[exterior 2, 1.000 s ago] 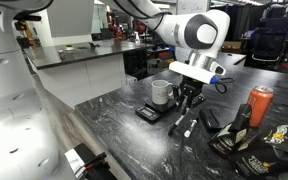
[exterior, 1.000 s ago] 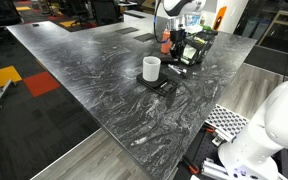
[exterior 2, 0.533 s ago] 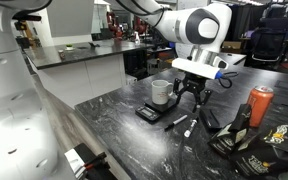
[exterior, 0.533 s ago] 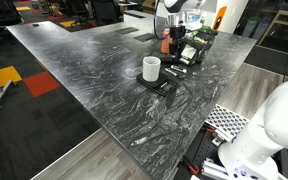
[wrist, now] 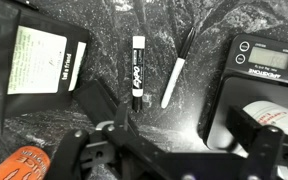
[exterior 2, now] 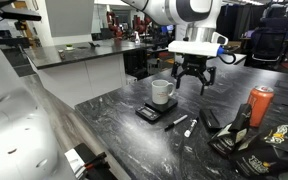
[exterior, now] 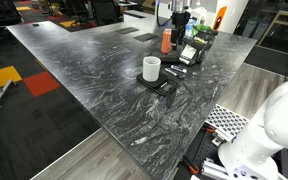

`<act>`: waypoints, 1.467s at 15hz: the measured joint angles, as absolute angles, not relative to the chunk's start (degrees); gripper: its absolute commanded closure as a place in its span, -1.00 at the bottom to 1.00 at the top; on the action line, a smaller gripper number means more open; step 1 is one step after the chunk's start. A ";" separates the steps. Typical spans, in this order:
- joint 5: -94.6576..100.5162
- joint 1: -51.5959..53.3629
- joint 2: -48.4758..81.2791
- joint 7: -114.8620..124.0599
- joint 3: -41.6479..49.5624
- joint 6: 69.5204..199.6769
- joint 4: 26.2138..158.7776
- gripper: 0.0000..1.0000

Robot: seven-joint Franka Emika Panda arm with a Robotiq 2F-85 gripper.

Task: Move the sharpie to the counter, then shift the black packet to the left

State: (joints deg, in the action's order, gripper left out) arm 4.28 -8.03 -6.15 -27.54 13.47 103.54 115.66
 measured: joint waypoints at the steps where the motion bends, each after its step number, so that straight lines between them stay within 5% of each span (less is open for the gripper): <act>1: 4.19 -8.27 -7.79 -27.03 13.76 103.54 115.72 -1.00; 9: 1.55 -11.95 -14.30 -27.96 21.39 103.46 115.62 -1.00; 22: -0.31 -14.51 -3.52 -32.36 25.49 103.74 108.94 -1.00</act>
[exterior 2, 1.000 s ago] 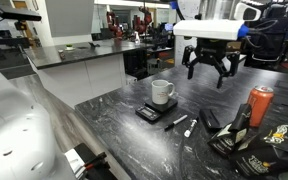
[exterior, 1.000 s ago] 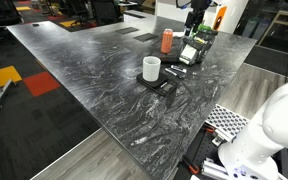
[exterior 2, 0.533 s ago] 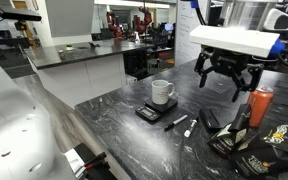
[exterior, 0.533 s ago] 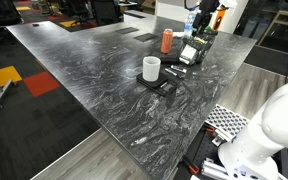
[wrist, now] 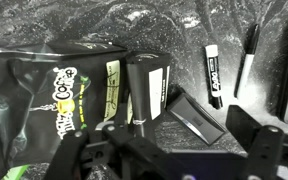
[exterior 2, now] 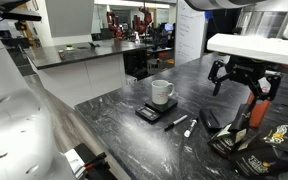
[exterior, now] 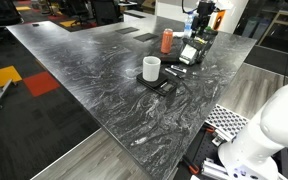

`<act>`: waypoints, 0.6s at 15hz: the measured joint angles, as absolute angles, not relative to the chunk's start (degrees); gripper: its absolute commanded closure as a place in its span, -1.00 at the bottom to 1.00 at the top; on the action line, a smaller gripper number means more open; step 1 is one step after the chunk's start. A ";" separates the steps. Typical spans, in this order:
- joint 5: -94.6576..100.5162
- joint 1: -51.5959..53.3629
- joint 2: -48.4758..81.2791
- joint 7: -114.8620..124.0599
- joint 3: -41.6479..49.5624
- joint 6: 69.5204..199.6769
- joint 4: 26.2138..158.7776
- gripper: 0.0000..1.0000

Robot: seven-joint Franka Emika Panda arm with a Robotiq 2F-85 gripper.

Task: Move the sharpie to the counter, then shift the black packet to the left

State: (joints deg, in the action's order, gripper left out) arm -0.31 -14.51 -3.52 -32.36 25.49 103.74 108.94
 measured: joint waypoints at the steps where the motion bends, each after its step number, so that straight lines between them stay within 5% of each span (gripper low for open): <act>1: -0.35 -14.90 -2.85 -32.37 25.48 103.74 108.42 -1.00; 7: -2.63 -17.07 2.39 -34.87 25.35 103.69 106.43 -1.00; 9: -2.94 -17.68 4.06 -35.51 25.05 103.64 106.09 -0.47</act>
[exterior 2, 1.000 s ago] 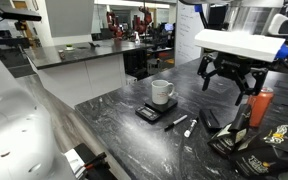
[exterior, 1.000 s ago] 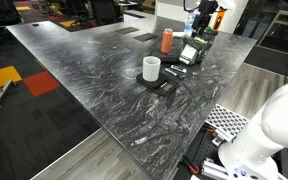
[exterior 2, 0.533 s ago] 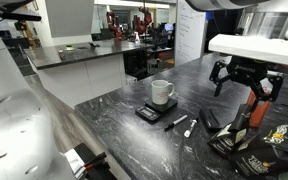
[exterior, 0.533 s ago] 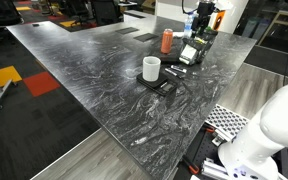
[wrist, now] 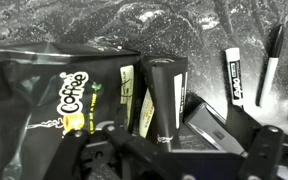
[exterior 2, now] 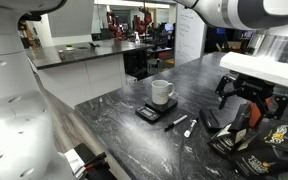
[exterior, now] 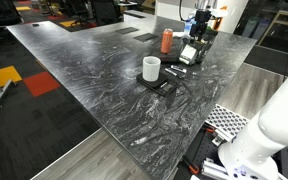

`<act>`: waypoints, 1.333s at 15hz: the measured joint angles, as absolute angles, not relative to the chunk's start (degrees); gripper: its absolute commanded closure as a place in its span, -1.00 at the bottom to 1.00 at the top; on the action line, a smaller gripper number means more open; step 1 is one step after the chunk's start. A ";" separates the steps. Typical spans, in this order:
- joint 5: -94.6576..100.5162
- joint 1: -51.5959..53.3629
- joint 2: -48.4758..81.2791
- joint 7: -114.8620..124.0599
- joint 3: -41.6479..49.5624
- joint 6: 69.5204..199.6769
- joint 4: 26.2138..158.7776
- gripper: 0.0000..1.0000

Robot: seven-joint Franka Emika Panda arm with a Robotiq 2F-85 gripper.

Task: Move the sharpie to the counter, then shift the black packet to the left

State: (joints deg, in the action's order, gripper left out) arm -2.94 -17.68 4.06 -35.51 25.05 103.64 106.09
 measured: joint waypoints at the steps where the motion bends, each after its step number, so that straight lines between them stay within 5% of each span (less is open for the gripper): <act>1: -2.94 -17.94 4.76 -35.64 24.78 103.59 105.89 -0.36; 10: -2.94 -18.72 6.62 -35.98 22.63 103.09 105.48 0.97; 20: -2.95 -18.67 4.91 -27.14 21.36 103.46 105.66 0.99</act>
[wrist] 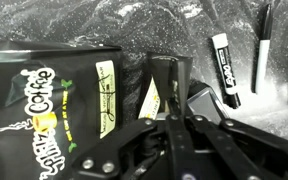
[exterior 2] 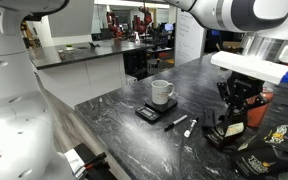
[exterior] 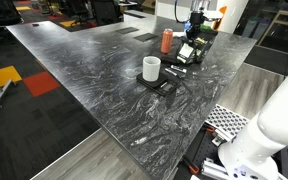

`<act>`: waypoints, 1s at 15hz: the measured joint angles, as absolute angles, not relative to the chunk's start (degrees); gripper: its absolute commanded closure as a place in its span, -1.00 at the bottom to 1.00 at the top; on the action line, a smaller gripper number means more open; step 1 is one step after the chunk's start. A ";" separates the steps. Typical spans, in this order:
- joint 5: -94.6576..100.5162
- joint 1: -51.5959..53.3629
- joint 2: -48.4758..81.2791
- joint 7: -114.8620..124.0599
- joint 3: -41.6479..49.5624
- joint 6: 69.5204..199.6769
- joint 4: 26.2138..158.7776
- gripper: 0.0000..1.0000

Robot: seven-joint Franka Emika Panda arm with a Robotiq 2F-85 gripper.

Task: Move the sharpie to the counter, then shift the black packet to the left

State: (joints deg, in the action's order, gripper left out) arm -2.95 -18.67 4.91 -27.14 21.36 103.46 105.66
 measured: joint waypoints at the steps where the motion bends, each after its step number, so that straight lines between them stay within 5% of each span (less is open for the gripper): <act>1: -2.90 -18.62 3.98 -25.35 21.16 103.48 105.87 0.99; 15: 0.57 -11.82 -5.62 -16.13 14.56 103.32 109.80 0.99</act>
